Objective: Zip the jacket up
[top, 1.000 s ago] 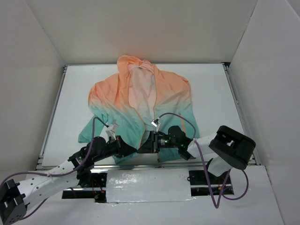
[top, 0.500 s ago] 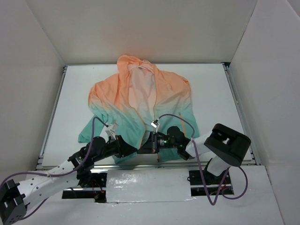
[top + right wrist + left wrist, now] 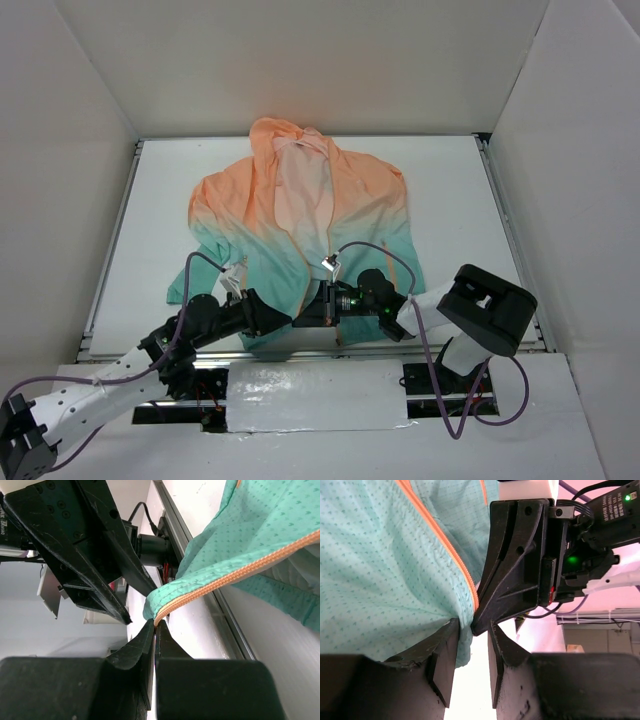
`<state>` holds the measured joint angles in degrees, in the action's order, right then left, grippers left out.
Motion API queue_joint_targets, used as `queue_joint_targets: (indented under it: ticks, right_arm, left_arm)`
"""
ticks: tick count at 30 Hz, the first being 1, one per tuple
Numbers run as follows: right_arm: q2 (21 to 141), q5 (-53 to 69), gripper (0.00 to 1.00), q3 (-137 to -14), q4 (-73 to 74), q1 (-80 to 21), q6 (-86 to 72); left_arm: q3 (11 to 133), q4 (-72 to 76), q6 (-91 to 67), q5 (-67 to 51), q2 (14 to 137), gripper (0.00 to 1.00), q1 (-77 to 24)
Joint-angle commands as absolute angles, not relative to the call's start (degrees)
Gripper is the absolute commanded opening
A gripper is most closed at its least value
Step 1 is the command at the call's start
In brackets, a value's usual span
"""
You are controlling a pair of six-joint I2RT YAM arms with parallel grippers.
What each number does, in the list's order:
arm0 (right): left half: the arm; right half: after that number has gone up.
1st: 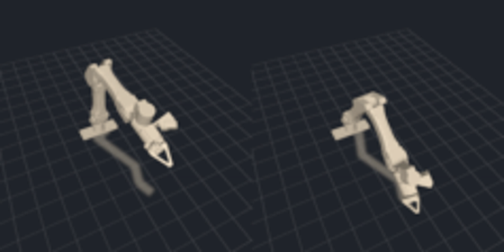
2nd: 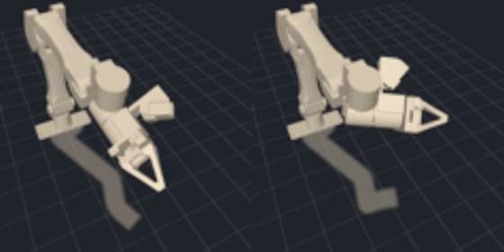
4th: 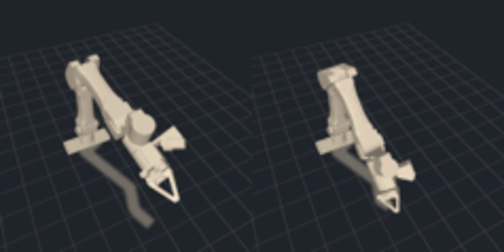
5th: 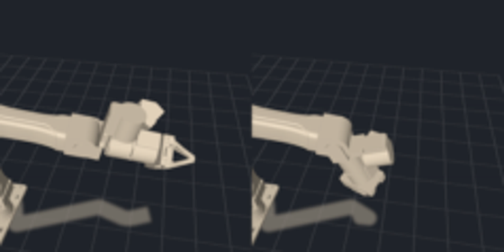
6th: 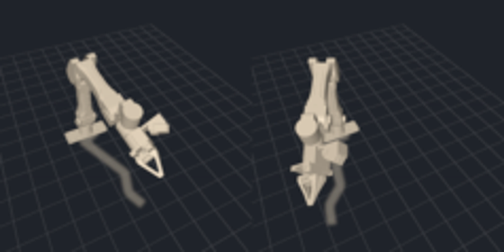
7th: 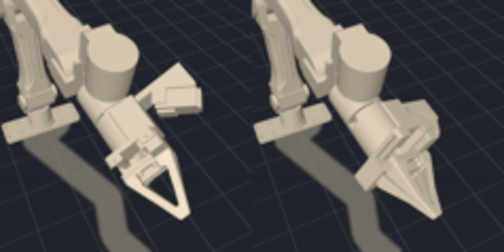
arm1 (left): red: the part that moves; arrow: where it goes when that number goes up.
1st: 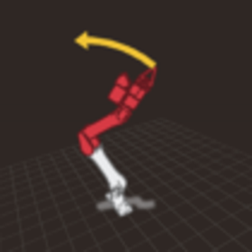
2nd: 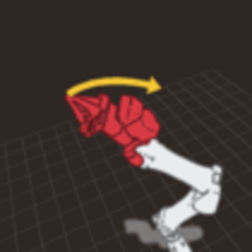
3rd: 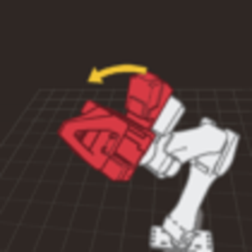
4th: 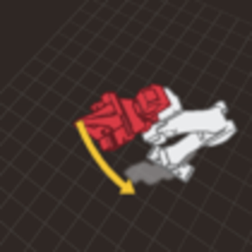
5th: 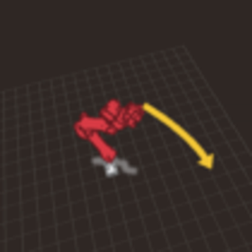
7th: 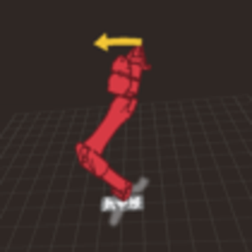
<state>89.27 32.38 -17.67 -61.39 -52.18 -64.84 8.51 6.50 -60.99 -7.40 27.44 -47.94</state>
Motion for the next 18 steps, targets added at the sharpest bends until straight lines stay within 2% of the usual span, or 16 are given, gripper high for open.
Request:
queue_joint_targets:
  ticks: [1, 7, 12, 18]
  right_arm:
    - [87.71, 33.22, 0.00, -17.75, -65.92, -52.12, -63.28]
    - [87.71, 33.40, 0.00, -17.84, -66.18, -52.03, -63.54]
    - [87.45, 33.22, 0.00, -17.84, -66.09, -52.03, -63.37]
    - [88.77, 33.40, 0.00, -18.46, -66.53, -52.03, -63.90]
  left_arm:
    - [7.39, 9.14, -62.75, -8.70, 26.80, 0.41, -48.16]
    - [6.06, 10.29, -63.37, -9.32, 27.77, 0.43, -48.16]
    - [5.63, 9.05, -63.02, -9.58, 27.69, 0.38, -48.16]
    - [3.78, 12.56, -64.51, -11.24, 26.45, 0.39, -48.16]
